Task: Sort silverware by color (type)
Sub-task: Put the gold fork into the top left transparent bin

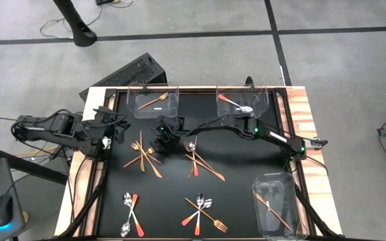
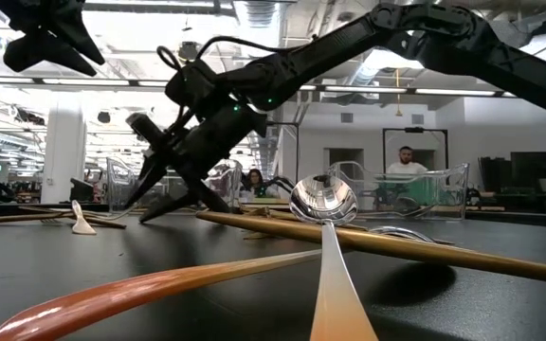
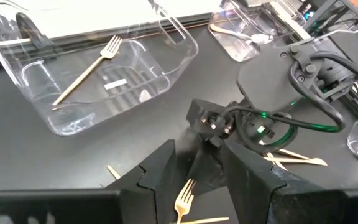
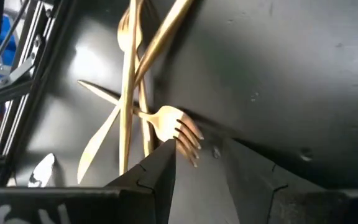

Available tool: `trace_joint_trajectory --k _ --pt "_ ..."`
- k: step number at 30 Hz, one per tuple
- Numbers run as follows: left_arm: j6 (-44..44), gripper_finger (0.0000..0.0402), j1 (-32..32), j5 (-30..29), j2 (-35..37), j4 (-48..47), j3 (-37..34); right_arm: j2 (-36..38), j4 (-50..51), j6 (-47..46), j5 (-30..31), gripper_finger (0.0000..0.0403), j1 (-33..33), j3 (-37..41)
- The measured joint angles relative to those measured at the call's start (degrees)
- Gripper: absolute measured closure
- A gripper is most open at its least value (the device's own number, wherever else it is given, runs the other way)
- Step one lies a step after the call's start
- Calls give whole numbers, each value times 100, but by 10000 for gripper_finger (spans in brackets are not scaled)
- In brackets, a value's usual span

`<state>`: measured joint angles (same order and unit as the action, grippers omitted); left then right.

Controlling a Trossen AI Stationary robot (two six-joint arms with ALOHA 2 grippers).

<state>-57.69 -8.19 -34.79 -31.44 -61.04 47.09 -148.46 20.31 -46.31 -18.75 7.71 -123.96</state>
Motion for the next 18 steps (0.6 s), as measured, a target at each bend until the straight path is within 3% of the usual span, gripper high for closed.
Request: trace_joint_trajectory --k 18 --pt "0 284 5 -2 0 4 -4 -15 -310 481 -170 393 92 15"
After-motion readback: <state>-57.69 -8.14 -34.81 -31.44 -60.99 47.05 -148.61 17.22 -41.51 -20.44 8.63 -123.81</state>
